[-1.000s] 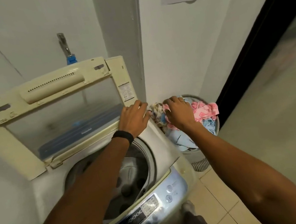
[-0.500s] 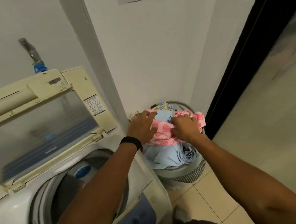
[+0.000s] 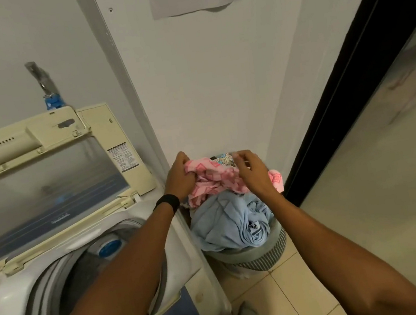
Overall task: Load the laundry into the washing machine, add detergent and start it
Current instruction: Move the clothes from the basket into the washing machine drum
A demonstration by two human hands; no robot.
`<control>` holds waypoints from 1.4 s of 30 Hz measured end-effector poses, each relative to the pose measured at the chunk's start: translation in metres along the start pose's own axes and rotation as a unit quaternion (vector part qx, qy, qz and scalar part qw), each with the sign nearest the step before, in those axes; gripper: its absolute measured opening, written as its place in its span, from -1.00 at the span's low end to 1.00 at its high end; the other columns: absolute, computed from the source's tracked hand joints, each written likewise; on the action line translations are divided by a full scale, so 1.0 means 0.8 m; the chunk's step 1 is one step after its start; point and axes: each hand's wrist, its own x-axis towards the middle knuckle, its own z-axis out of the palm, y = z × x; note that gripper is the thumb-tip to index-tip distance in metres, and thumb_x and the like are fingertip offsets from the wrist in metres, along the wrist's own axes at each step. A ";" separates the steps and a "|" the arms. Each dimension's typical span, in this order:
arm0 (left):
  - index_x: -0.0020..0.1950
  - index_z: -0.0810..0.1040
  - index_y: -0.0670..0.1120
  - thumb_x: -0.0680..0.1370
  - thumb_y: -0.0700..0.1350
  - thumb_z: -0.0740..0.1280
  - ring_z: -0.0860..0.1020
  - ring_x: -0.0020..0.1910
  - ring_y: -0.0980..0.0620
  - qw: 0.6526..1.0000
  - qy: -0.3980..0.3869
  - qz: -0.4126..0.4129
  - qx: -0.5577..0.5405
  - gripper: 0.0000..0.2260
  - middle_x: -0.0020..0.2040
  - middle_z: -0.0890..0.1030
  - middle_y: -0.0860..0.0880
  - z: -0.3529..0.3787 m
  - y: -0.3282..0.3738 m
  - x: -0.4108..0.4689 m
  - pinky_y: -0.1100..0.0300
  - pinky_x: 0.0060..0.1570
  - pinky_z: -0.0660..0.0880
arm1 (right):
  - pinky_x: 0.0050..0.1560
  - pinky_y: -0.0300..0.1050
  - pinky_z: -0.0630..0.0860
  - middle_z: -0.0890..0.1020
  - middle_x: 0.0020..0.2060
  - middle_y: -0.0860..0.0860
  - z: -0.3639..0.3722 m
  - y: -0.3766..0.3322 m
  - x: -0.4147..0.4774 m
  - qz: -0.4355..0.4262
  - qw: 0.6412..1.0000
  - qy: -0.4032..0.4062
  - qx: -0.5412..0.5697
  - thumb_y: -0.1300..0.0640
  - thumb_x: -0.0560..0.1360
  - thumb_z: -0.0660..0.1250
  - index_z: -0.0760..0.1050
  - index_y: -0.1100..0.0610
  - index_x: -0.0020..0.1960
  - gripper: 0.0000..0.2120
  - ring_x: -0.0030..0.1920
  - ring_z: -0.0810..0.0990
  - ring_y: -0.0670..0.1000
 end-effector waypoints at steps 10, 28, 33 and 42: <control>-0.20 0.44 0.00 0.25 -0.23 0.29 0.45 -0.14 0.01 0.951 -0.268 -0.010 0.155 -0.81 -0.13 0.52 -0.04 -0.013 -0.019 -0.009 0.19 -0.16 0.36 | 0.16 0.17 0.63 0.66 0.18 0.15 0.011 0.057 0.004 0.208 0.978 -0.005 0.021 0.12 0.45 0.45 0.53 0.12 0.37 -0.51 0.09 0.67 0.17; -0.24 0.57 -0.07 0.55 -0.20 0.37 0.55 -0.12 -0.08 0.978 -0.031 -0.208 -0.021 -0.83 -0.23 0.57 -0.06 0.009 -0.031 -0.009 0.06 -0.10 0.52 | 0.03 0.04 0.56 0.69 -0.11 0.07 0.003 -0.015 0.001 0.223 0.967 0.088 0.090 -0.24 0.57 0.19 0.55 0.06 -0.09 -0.61 -0.07 0.64 0.10; -0.30 0.38 -0.03 0.56 -0.29 0.18 0.38 -0.28 0.05 0.962 0.065 -0.156 -0.215 -0.73 -0.33 0.42 0.04 0.012 0.012 0.004 0.16 -0.28 0.30 | 0.32 0.26 0.33 0.42 0.31 0.08 0.003 -0.003 -0.015 0.125 0.959 0.095 -0.234 0.12 0.40 0.46 0.36 -0.02 0.29 -0.49 0.39 0.35 0.20; -0.23 0.49 0.02 0.42 -0.33 0.19 0.63 -0.03 -0.21 0.909 0.074 -0.156 -0.379 -0.75 -0.06 0.65 -0.29 0.019 0.026 0.005 -0.04 -0.04 0.54 | 0.25 0.05 0.47 0.52 0.40 0.09 -0.013 -0.087 0.031 0.011 0.882 -0.249 -0.401 -0.04 0.56 0.33 0.39 0.00 0.49 -0.48 0.35 0.52 0.18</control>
